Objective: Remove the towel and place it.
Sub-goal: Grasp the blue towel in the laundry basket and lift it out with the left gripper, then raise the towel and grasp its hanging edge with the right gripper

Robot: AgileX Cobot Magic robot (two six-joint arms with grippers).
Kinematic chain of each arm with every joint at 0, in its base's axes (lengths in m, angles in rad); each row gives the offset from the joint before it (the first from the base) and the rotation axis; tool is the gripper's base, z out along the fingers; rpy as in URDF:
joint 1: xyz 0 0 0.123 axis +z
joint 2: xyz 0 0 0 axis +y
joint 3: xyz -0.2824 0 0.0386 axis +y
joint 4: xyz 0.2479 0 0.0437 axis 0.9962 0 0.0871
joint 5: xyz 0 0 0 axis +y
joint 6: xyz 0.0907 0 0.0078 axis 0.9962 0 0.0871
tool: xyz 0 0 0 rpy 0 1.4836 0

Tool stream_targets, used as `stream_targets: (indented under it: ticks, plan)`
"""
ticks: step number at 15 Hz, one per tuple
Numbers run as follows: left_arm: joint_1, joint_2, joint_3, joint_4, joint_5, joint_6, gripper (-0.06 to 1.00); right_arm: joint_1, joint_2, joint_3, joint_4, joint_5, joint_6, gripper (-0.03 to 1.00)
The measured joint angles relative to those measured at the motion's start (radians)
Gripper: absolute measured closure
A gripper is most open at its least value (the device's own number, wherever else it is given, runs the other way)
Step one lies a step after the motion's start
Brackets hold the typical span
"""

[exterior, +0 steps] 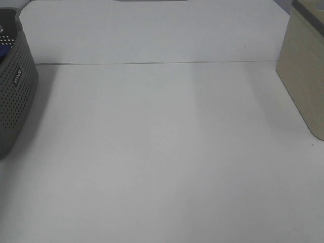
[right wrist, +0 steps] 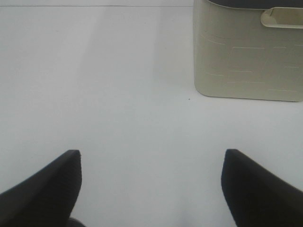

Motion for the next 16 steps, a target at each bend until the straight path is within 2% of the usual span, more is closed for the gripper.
stream_targets:
  ticks: [6,8,11,13,16]
  plan:
    - [-0.112,-0.307,0.0,-0.048,0.004,-0.003,0.94,0.0,0.0,0.0,0.014,-0.003,0.0,0.18]
    - [-0.196,-0.402,-0.021,-0.048,-0.001,-0.039,0.94,0.0,0.004,-0.009,0.072,-0.021,-0.011,0.18]
    - [-0.3,-0.424,-0.126,-0.048,-0.007,-0.111,0.94,0.0,0.064,-0.011,0.173,-0.072,-0.061,0.18]
    - [-0.342,-0.425,-0.167,-0.048,-0.007,-0.121,0.94,0.0,0.102,-0.011,0.235,-0.11,-0.113,0.18]
    - [-0.418,-0.425,-0.215,-0.047,-0.023,-0.123,0.94,0.0,0.198,-0.011,0.41,-0.184,-0.286,0.18]
